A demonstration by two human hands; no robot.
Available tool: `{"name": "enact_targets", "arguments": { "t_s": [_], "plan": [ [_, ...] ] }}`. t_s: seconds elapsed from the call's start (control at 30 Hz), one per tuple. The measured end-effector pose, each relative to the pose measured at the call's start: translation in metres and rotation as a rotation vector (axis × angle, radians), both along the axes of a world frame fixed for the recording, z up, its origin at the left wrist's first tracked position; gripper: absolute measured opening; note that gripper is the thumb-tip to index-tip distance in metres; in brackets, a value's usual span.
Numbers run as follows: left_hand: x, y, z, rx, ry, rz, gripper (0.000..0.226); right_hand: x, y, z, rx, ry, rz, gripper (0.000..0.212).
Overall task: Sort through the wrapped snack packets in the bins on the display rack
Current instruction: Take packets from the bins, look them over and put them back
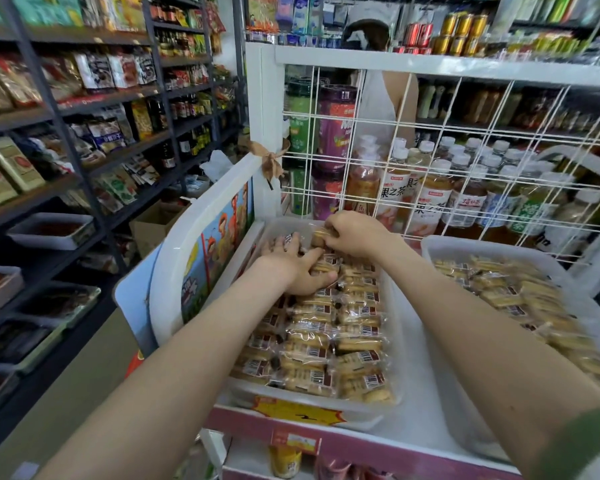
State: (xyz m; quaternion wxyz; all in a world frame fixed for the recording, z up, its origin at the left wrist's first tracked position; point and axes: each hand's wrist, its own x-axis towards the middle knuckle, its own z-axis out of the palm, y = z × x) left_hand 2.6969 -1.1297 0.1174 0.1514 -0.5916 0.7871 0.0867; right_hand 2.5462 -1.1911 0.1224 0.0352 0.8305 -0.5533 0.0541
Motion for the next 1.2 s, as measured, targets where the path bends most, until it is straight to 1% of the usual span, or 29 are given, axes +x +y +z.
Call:
{"name": "enact_targets", "arguments": {
  "t_s": [0.07,0.17,0.27,0.33,0.43,0.6,0.67,0.73,0.8,0.87,0.97,1.03,1.1,1.2],
  "plan": [
    [0.000,0.000,-0.001,0.004,0.010,0.006,0.075,-0.001,-0.003,0.001,0.034,-0.025,-0.009,0.018],
    [0.000,0.000,-0.001,0.009,0.015,0.004,0.075,-0.001,-0.006,-0.001,0.110,-0.061,-0.022,0.026],
    [0.000,-0.001,-0.001,0.020,0.009,0.003,0.076,0.002,-0.009,-0.003,0.226,0.021,-0.038,0.031],
    [0.000,-0.002,-0.002,0.018,0.010,-0.001,0.076,0.003,-0.012,-0.001,0.256,0.078,-0.056,0.030],
    [0.000,-0.003,-0.004,0.009,0.008,-0.005,0.076,0.004,-0.011,0.005,0.205,0.126,-0.060,0.024],
    [0.001,-0.003,-0.004,0.017,0.013,-0.002,0.076,0.006,-0.003,0.003,0.069,0.169,-0.035,0.027],
    [0.002,-0.002,-0.005,0.015,0.020,-0.009,0.076,0.007,-0.002,0.005,0.036,0.162,-0.011,0.025],
    [0.002,-0.001,-0.005,0.012,0.031,-0.018,0.075,0.008,-0.003,0.009,0.026,0.138,0.000,0.032],
    [0.003,-0.001,-0.005,0.013,0.037,-0.021,0.076,0.007,-0.003,0.013,0.021,0.116,-0.003,0.033],
    [0.004,-0.002,-0.005,0.013,0.041,-0.028,0.076,0.005,-0.004,0.017,0.028,0.014,-0.017,0.026],
    [0.004,-0.003,-0.004,0.019,0.035,-0.045,0.077,0.002,-0.001,0.026,0.043,-0.290,-0.043,0.018],
    [0.003,-0.005,-0.005,0.020,0.027,-0.047,0.078,0.000,0.007,0.034,-0.021,-0.445,-0.056,0.018],
    [0.002,-0.008,-0.005,0.003,0.024,-0.052,0.079,0.000,0.017,0.038,-0.090,-0.510,-0.073,0.019],
    [0.001,-0.006,-0.003,-0.007,0.009,-0.047,0.080,-0.002,0.031,0.035,-0.094,-0.510,-0.111,0.025]
  ]
}}
